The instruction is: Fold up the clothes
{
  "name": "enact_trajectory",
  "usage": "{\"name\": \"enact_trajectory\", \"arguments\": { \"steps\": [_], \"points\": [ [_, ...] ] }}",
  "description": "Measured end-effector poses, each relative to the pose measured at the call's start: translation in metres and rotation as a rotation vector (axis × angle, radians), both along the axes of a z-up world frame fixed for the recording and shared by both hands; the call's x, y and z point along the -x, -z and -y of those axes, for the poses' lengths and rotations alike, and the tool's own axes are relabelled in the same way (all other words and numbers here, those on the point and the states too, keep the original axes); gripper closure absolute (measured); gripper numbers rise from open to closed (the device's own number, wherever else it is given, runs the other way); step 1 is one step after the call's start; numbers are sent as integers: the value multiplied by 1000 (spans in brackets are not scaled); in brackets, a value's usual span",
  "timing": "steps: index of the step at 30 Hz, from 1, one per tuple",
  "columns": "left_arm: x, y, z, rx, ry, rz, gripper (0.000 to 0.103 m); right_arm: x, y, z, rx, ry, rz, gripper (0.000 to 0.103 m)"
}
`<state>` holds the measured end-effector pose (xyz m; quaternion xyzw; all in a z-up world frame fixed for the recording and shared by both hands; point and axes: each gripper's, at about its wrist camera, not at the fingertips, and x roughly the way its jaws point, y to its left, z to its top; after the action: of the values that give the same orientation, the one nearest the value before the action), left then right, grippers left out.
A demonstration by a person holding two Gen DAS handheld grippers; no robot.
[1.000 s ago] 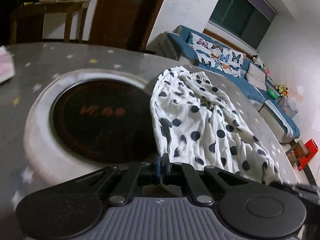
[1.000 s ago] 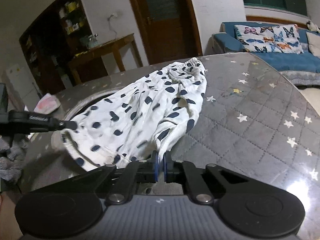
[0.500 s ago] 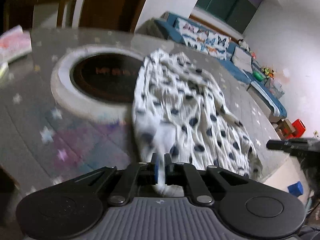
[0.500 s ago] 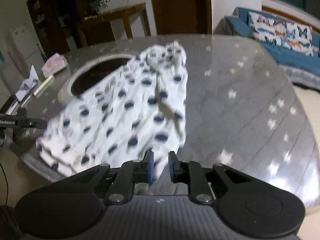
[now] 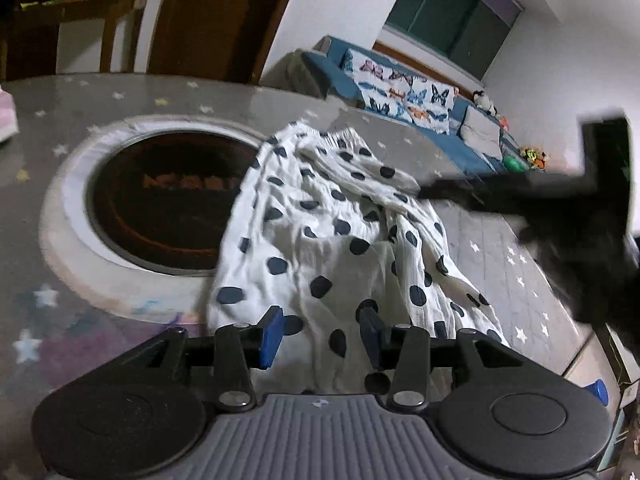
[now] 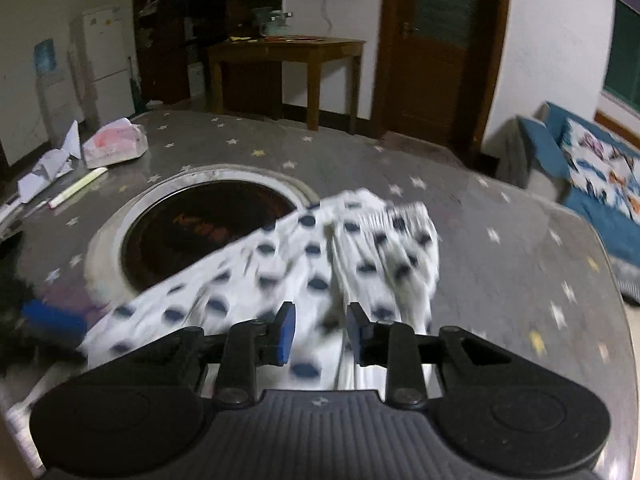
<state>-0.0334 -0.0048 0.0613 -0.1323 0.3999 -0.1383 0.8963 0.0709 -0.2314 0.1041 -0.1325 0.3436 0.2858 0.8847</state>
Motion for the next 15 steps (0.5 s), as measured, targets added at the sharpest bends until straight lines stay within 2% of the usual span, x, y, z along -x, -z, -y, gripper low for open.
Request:
{"name": "enact_trajectory", "arguments": {
  "steps": [7,15],
  "points": [
    [-18,21,9,-14,-6,-55,57,-69,34,-45,94,-65,7,72],
    [-19,29,7,-17,-13,-73,57,-113,65,-61,123,-62,-18,71]
  ]
}}
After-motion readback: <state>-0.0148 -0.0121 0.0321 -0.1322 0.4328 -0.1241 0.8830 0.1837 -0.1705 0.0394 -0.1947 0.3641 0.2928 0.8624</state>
